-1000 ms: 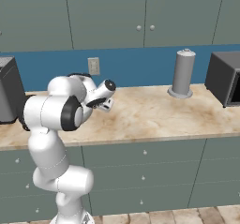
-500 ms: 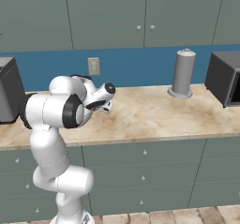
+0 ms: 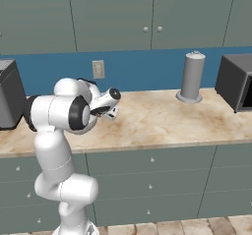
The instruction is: Place the cup inside the bowl on the dining table and move the bowl to any counter.
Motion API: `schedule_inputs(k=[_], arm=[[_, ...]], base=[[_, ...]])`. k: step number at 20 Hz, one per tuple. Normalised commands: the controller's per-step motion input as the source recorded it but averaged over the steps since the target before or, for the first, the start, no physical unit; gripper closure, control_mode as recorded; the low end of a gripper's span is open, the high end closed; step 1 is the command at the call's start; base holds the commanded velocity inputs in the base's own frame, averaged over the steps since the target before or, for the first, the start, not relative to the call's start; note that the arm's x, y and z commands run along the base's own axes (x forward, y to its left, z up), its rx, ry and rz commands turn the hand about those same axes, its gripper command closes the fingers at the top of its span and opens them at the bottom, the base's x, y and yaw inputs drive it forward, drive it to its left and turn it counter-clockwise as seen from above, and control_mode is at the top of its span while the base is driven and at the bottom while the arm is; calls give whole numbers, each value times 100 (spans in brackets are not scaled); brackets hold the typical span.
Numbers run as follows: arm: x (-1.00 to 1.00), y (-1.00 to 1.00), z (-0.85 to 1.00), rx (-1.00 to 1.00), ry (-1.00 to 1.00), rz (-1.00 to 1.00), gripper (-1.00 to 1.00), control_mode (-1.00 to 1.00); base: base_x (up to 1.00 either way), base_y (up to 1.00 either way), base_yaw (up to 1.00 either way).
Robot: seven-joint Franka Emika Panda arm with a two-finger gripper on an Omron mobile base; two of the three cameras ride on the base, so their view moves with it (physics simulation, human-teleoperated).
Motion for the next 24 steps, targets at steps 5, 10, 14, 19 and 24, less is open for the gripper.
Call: schedule_inputs(k=[5,10,14,19,24], arm=[[16,3,-16,0,0,0,100,-100],[-1,1,-1,0,0,0,100,-100],[-35,0,0,0,0,0,100,-100],[-29,6,0,0,0,0,100,-100],[-17,16,0,0,0,0,100,-100]], base=[[0,0,0],[0,0,0],[0,0,0],[0,0,0],[0,0,0]])
